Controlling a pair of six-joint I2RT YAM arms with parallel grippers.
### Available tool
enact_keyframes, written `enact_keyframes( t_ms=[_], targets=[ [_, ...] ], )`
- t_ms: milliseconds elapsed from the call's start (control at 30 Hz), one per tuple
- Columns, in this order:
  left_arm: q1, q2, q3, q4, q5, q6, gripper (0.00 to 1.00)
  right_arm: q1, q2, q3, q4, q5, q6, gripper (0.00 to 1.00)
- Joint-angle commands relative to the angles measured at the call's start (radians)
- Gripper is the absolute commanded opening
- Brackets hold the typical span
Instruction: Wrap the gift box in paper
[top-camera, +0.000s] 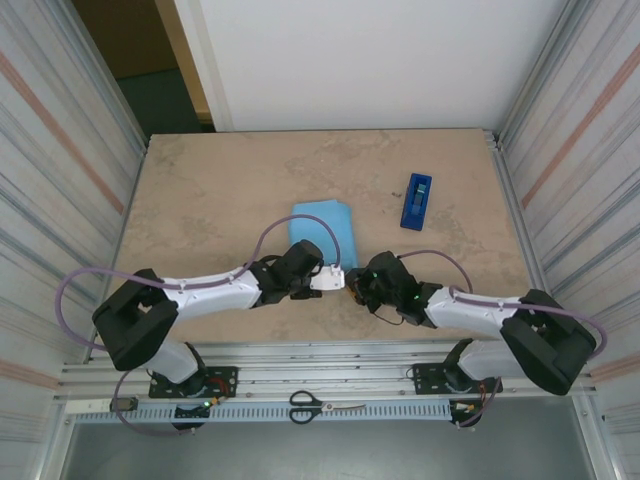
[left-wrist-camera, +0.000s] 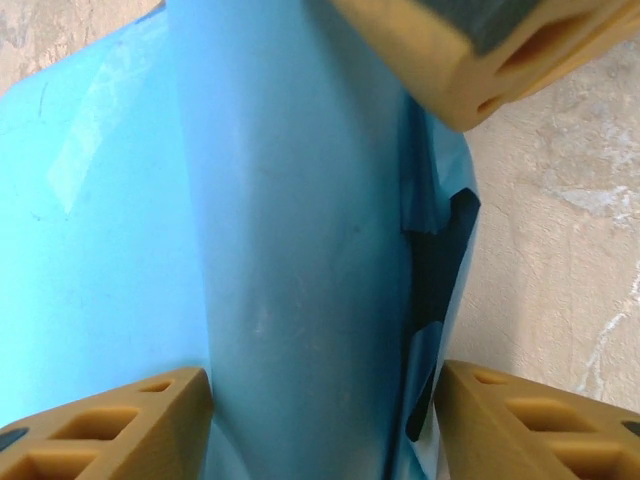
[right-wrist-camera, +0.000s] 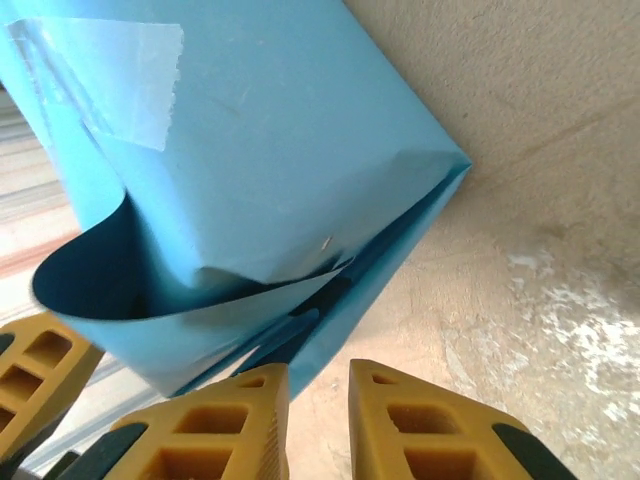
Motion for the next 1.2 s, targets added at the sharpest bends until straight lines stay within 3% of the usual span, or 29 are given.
enact_keyframes(
  t_ms=[0, 133, 300, 567, 800, 1033, 1167],
  targets=[
    [-0.006, 0.036, 0.018, -0.053, 0.015, -0.043, 0.58, -0.018, -0.071, -0.038, -0.078, 0.026, -0.038, 0.23],
    [-0.006, 0.049, 0.033, -0.067, 0.026, -0.052, 0.55, -0.047, -0.079, -0.039, -0.134, -0.037, -0.086, 0.12],
    [-0.003, 0.054, 0.036, -0.066, 0.03, -0.06, 0.53, -0.034, 0.024, -0.041, 0.011, -0.083, -0.082, 0.01],
    [-0.002, 0.039, 0.021, -0.078, 0.045, -0.059, 0.53, 0.053, 0.187, 0.024, 0.17, 0.018, -0.043, 0.0],
    [-0.002, 0.025, 0.026, -0.083, 0.051, -0.07, 0.54, 0.059, 0.247, 0.012, 0.315, 0.074, -0.001, 0.0],
    [0.004, -0.039, 0.012, -0.085, 0.058, -0.086, 0.67, 0.054, 0.239, 0.009, 0.31, 0.101, 0.012, 0.0],
    [0.048, -0.128, -0.004, -0.077, 0.147, -0.125, 0.77, 0.049, 0.244, 0.009, 0.305, 0.1, 0.016, 0.0]
  ],
)
